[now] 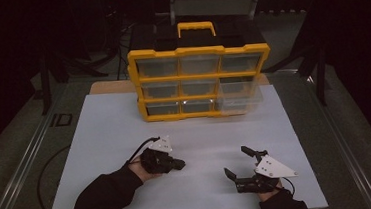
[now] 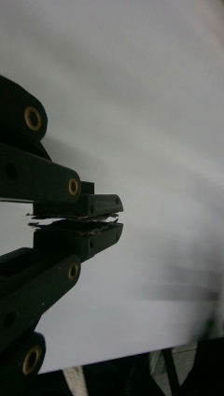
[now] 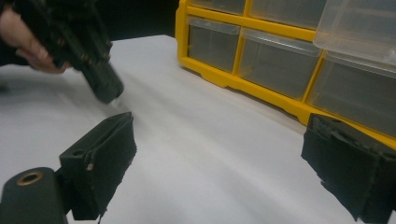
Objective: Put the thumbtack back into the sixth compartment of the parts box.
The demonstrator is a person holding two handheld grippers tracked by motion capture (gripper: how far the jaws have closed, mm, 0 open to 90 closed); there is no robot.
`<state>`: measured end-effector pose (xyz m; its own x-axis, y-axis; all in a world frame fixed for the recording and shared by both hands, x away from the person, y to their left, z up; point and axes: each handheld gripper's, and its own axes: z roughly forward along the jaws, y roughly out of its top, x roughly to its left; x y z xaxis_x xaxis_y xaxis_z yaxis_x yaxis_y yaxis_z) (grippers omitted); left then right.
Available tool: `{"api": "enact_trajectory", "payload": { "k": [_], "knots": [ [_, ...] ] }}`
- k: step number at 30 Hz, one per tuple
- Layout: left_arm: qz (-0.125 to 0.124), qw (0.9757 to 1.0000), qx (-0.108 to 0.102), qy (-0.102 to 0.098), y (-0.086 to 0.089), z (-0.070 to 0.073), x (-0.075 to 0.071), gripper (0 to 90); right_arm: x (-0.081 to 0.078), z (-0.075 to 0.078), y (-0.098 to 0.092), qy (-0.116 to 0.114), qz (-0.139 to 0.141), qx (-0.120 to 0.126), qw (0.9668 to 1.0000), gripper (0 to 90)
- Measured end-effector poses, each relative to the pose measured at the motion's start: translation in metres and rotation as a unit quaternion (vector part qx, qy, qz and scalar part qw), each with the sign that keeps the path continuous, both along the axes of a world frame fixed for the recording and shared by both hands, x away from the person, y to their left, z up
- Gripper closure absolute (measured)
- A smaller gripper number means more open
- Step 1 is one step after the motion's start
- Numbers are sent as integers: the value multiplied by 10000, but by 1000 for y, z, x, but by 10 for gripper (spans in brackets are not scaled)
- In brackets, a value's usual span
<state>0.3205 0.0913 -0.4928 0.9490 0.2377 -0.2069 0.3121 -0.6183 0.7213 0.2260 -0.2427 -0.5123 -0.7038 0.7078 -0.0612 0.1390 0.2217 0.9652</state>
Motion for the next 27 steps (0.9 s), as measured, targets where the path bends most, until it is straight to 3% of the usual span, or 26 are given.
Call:
{"api": "enact_trajectory", "payload": {
  "k": [2,3,13,14,15,27],
  "knots": [
    [8,10000,-13,-20,-1,4,2,861,0,0,0,0,1,5,10000,96],
    [-4,9999,-68,-86,-5,16,8,861,0,0,0,-1,0,-1,10000,96],
    [-27,9990,-257,-368,-23,67,32,861,0,0,0,1,-8,21,10000,96],
    [-27,9990,-257,-368,-23,67,32,861,0,0,0,1,-8,21,10000,96],
    [-48,9988,-276,-403,-28,76,37,861,0,0,0,3,-13,38,10000,96],
    [-149,9973,-416,-584,-58,122,64,861,1,0,0,38,-34,78,10000,96]
  ]
}}
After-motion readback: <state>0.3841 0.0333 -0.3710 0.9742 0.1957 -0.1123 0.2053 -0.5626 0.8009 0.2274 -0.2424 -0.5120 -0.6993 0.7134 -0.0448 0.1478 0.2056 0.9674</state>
